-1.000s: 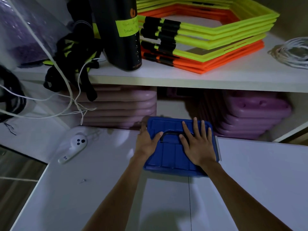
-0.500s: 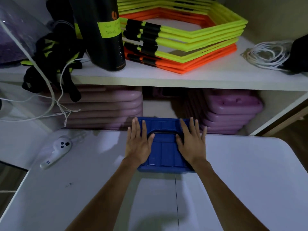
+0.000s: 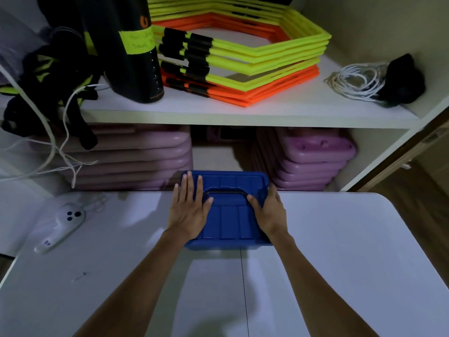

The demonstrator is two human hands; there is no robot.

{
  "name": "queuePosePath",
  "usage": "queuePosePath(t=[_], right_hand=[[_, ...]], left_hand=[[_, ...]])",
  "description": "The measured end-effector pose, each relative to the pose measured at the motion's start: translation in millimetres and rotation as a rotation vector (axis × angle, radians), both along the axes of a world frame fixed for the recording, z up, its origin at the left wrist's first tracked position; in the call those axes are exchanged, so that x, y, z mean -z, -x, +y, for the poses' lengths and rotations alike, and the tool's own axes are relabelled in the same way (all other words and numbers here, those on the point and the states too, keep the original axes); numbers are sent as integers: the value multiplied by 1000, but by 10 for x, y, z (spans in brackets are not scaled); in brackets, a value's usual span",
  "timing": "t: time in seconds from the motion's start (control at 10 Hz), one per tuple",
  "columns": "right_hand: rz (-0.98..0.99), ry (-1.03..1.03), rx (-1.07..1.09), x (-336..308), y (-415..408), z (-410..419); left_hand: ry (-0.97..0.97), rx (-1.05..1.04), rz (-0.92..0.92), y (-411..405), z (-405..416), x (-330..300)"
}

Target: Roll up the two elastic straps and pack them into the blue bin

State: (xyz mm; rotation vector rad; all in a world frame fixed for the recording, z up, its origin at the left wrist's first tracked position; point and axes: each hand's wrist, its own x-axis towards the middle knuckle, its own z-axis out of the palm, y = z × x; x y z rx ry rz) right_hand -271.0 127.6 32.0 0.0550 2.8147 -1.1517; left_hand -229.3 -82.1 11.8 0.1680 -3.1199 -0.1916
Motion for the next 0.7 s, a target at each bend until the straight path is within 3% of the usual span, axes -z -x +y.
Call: queuePosePath(t=[0.2,0.3,0.4,0.5,0.6,0.7], right_hand=[[122,-391,-136,40,-94,-115],[232,-526,-394,107,-103,-205],[178,-565,-473,85,-54,-271],[163,-588,-480,119,-67,-252],[46,-486,-502,-44,-3,-263],[-26,-233,-502,-176,-107,-193]], left_hand=[[26,5,-21,-1,12,0],[3,7,-8,4,23,3],[8,9,-38,15,4,-23],[25,21,-60,6,16,-12],[-52,31,-110,71,-66,-135],[-154,95,-11,-169,34,-145]])
